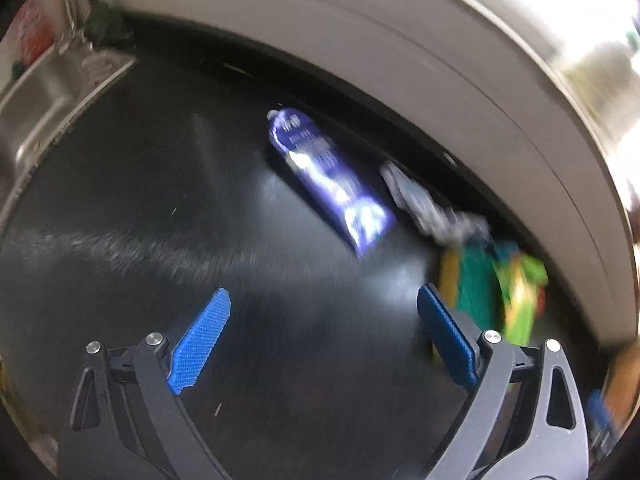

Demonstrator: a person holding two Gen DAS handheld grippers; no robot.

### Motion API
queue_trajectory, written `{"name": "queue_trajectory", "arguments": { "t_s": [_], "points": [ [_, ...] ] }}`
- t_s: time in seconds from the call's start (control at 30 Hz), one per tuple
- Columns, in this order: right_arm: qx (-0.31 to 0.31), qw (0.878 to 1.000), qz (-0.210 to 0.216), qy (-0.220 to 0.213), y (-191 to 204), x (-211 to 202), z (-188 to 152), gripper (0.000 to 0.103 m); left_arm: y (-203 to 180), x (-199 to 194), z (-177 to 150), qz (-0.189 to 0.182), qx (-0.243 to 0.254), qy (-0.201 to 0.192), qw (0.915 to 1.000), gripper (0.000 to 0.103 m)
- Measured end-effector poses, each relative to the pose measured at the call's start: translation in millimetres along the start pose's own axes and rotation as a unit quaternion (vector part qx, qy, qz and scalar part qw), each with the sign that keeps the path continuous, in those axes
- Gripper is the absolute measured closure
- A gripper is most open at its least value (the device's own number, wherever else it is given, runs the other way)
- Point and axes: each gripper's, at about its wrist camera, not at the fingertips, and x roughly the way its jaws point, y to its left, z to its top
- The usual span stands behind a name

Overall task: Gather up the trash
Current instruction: 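Swing both tools back over the countertop, then grasp the blue toothbrush with the left tool while the right tool grasps the red lid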

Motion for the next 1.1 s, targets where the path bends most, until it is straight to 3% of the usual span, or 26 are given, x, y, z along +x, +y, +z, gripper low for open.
{"name": "queue_trajectory", "arguments": {
  "t_s": [0.13,0.37,0.6,0.67,0.7,0.73,0.77,0.83,1.0,1.1],
  "points": [
    [0.009,1.0,-0.007,0.017,-12,29,18,0.023,-5,41,42,0.032,-0.035,0.004,0.9988,0.011],
    [0.005,0.999,-0.018,0.029,-16,96,54,0.023,-4,83,81,0.069,-0.071,0.012,0.995,0.009],
    [0.008,0.998,-0.047,0.039,-23,153,66,0.028,-19,92,92,0.091,-0.038,-0.018,0.9949,0.012],
    [0.005,0.998,-0.047,0.03,-25,155,69,0.033,-26,90,89,0.104,-0.014,-0.031,0.9939,0.038],
    [0.005,0.998,-0.047,0.029,-25,155,70,0.037,-30,89,87,0.103,-0.006,-0.037,0.9939,0.042],
    [0.0,0.998,-0.051,0.026,-24,154,71,0.048,-31,87,86,0.093,-0.003,-0.04,0.9948,0.053],
    [-0.004,0.998,-0.053,0.026,-23,154,71,0.053,-31,84,84,0.079,0.0,-0.041,0.9961,0.074],
    [-0.001,0.999,-0.043,0.031,-22,152,72,0.054,-32,80,80,0.064,0.008,-0.032,0.9974,0.09],
    [0.0,0.999,-0.044,0.019,-17,130,65,0.054,-24,64,63,0.033,0.02,-0.015,0.9991,0.097],
    [0.0,0.999,-0.041,0.011,-15,105,54,0.054,-24,44,36,0.018,0.05,-0.012,0.9985,0.097]
  ]
}}
